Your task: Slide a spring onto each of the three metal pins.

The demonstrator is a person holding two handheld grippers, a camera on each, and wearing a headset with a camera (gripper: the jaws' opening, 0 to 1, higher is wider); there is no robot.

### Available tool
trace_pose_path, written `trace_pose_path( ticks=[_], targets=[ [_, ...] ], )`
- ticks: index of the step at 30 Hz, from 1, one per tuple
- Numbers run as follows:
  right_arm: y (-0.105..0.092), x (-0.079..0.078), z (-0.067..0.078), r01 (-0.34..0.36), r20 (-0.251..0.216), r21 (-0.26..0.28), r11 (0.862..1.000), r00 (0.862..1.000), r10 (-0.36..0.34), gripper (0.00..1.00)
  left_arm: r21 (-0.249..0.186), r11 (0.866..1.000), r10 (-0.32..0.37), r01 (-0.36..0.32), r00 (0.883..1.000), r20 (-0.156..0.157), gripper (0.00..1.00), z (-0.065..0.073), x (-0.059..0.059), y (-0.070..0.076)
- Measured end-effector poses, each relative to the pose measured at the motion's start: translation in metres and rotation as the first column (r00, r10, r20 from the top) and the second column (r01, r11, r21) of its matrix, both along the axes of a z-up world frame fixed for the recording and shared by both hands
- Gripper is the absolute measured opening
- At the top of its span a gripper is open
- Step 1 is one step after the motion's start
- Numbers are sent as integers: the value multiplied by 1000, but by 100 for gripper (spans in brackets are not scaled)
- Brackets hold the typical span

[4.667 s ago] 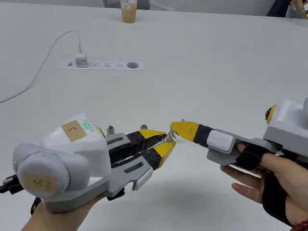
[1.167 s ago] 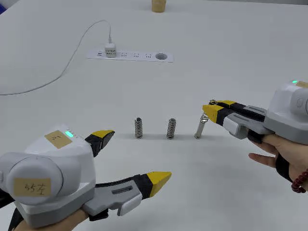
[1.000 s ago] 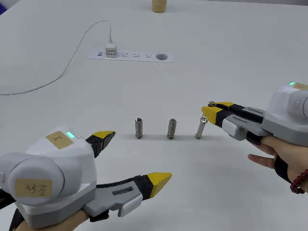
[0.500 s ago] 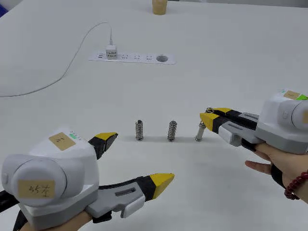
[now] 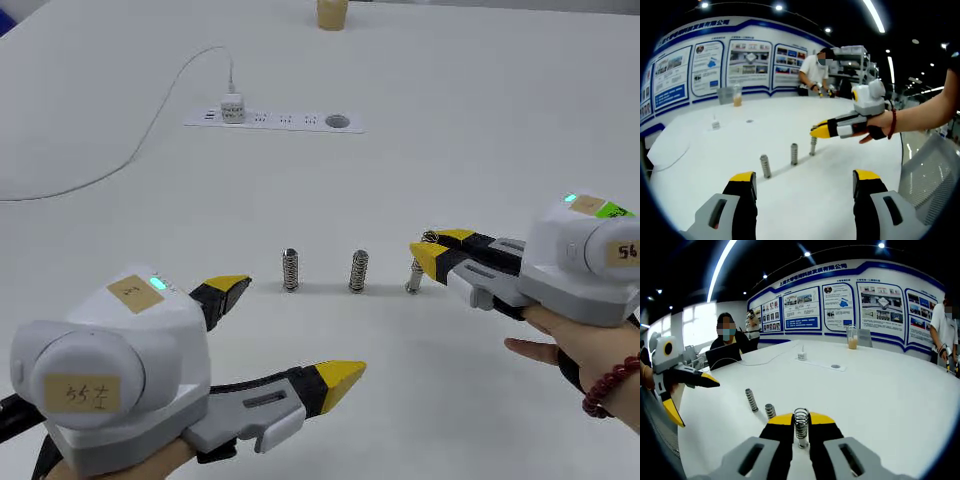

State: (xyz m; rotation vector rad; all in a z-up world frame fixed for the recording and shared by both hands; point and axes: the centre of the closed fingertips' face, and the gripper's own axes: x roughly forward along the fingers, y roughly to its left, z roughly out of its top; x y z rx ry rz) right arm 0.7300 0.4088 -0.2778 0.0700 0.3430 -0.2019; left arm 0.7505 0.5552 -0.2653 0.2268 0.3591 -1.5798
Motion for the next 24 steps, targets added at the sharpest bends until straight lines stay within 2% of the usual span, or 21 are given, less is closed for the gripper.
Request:
trace_pose_path(
  ticks=[11, 24],
  targets=[
    [-1, -1, -18, 1, -44, -8, 1000, 999, -1, 12, 3, 1000, 3, -3, 1000, 5, 79, 0, 1, 1],
    [-2, -2, -28, 20, -78, -7, 1000, 997, -21, 12, 3, 1000, 1, -1, 1000, 10, 78, 0, 1, 1]
  ],
)
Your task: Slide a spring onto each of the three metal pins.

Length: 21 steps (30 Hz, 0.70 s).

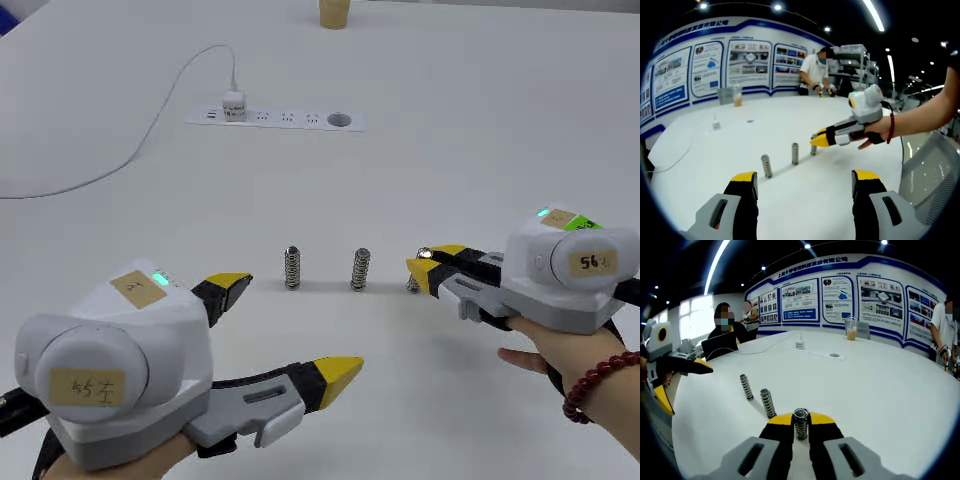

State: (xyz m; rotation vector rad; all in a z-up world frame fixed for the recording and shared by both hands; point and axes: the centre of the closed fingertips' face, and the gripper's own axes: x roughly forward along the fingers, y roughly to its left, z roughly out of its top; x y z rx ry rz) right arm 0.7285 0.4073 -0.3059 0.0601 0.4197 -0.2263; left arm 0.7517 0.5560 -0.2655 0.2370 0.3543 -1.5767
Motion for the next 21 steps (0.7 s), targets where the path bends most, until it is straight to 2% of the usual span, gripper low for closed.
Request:
trace_pose_path(
  ticks=[7, 12, 15, 17, 19, 21],
  targets=[
    [2, -2, -6, -7, -33, -21, 1000, 999, 6, 12, -1, 1000, 7, -7, 1000, -1, 78, 0, 2, 0],
    [0, -2, -6, 2, -26, -6, 1000, 1000, -2, 12, -1, 1000, 11, -11, 1000, -7, 78, 0, 3, 0],
    [0, -3, -7, 3, -40, -5, 1000, 999, -3, 13, -2, 1000, 14, -14, 1000, -5, 78, 1, 4, 1],
    [1, -4, -8, 8, -44, 29, 1000, 999, -6, 18, -4, 1000, 17, -17, 1000, -4, 78, 2, 5, 1],
    [1, -5, -4, 1, -38, 15, 1000, 999, -1, 20, -2, 1000, 22, -22, 1000, -3, 78, 2, 7, 1],
    [2, -5, 0, 0, -33, 26, 1000, 999, 1, 20, 0, 1000, 25, -25, 1000, -4, 78, 2, 8, 1]
  ],
)
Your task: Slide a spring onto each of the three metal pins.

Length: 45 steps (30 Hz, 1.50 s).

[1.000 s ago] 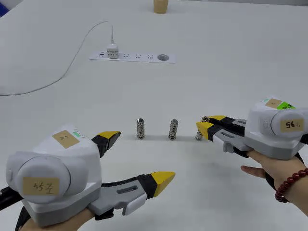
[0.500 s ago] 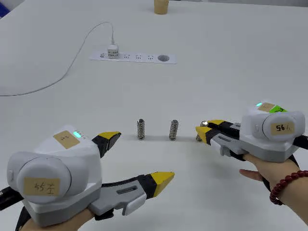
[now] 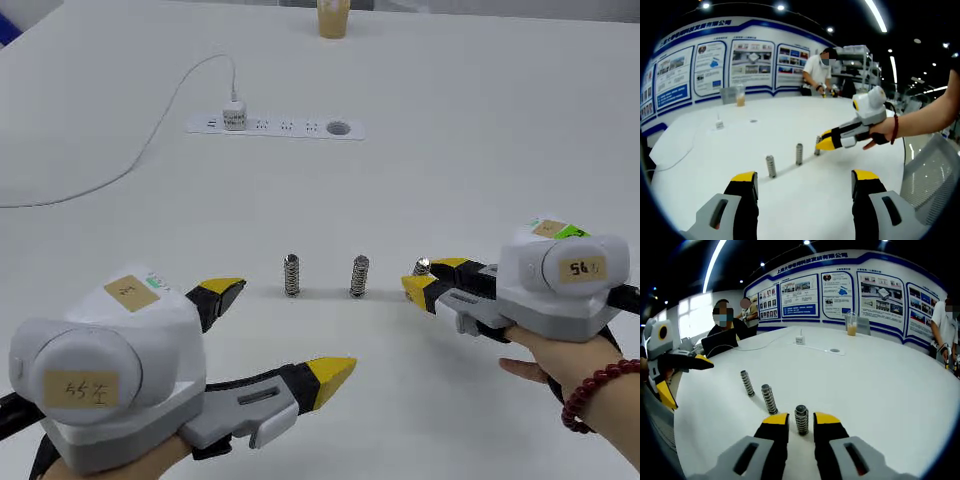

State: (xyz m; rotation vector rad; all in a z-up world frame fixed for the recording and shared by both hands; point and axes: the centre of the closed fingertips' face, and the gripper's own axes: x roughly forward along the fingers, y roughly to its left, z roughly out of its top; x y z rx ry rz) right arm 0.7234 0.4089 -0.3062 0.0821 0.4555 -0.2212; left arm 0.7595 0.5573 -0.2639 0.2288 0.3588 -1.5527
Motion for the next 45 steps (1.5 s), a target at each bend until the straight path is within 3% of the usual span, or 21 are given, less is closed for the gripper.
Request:
trace_pose_path(
  ticks=[5, 10, 15, 24, 28, 45],
  targets=[
    [1, -2, 12, 2, 16, 14, 1000, 1000, -3, 26, 1, 1000, 12, -12, 1000, 1, 78, 2, 5, 1],
    [6, -6, 25, 2, 21, 35, 999, 1000, -3, 38, 5, 1000, 24, -24, 1000, -9, 79, 4, 8, 2],
    [16, -13, 39, -8, 24, 39, 999, 1000, 8, 51, 13, 1000, 20, -20, 1000, 6, 80, 8, 10, 5],
    [37, -28, 63, -20, 54, 56, 998, 998, 17, 64, 12, 999, 37, -37, 999, 12, 83, 16, 19, 16],
    [45, -38, 68, -11, 55, 100, 995, 998, 5, 72, 12, 999, 43, -43, 999, 4, 84, 18, 21, 22],
    [81, -74, 68, -28, 23, 34, 999, 999, 27, 86, 15, 998, 67, -67, 998, -2, 91, 24, 18, 43]
  ],
)
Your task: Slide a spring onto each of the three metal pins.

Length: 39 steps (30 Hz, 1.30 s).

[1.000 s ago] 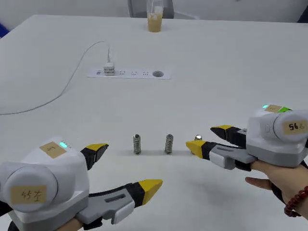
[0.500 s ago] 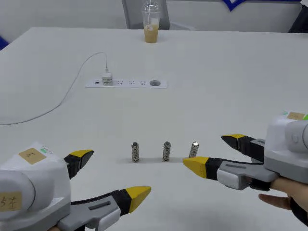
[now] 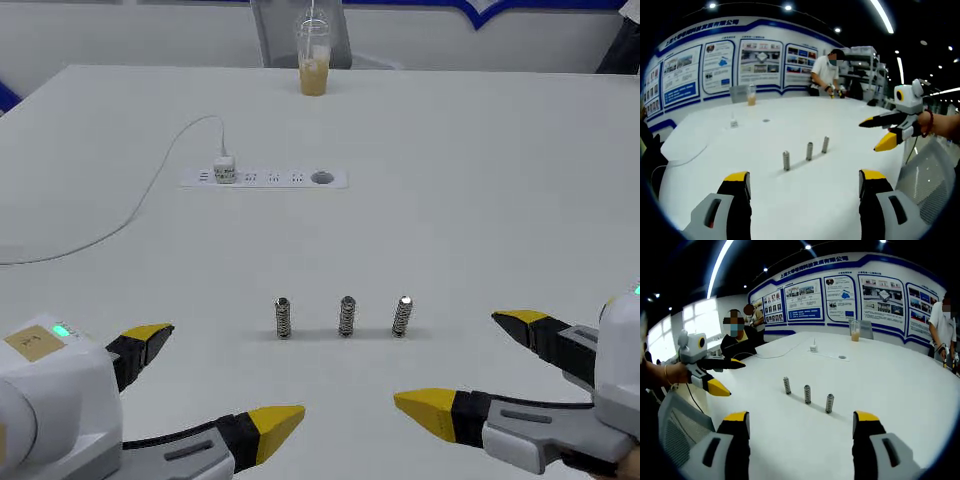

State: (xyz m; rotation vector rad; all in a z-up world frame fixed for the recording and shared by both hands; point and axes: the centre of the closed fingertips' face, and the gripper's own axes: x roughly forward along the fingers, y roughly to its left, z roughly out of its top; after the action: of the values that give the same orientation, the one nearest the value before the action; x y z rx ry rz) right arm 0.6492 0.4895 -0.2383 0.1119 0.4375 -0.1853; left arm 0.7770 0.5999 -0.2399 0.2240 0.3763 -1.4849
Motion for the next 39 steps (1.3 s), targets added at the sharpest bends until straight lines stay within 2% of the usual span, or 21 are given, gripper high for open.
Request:
trace_pose_path(
  ticks=[5, 10, 16, 19, 23, 34, 39],
  targets=[
    [0, -6, 0, 28, 4, -5, 1000, 1000, -28, 89, 8, 1000, 7, -7, 1000, 15, 93, 0, 1, 3],
    [0, -11, -1, 37, 4, -20, 999, 999, -37, 91, -1, 1000, 21, -21, 1000, 0, 96, 1, 1, 5],
    [0, -15, -5, 38, -12, -17, 999, 999, -39, 94, -17, 1000, 18, -18, 1000, 6, 100, 3, 0, 7],
    [-1, -16, -5, 40, -14, -35, 999, 999, -40, 96, -16, 1000, 18, -17, 1000, 10, 100, 3, 0, 8],
    [-1, -17, -7, 47, -18, -22, 999, 999, -48, 97, -4, 1000, 14, -14, 1000, 9, 100, 2, -1, 9],
    [-2, -21, -8, 54, -26, -30, 998, 998, -55, 97, 11, 1000, 11, -11, 1000, 17, 100, -1, -2, 11],
    [-3, -21, -9, 58, -25, -29, 998, 998, -59, 97, 2, 1000, 10, -10, 1000, 13, 100, 0, -3, 11]
  ],
)
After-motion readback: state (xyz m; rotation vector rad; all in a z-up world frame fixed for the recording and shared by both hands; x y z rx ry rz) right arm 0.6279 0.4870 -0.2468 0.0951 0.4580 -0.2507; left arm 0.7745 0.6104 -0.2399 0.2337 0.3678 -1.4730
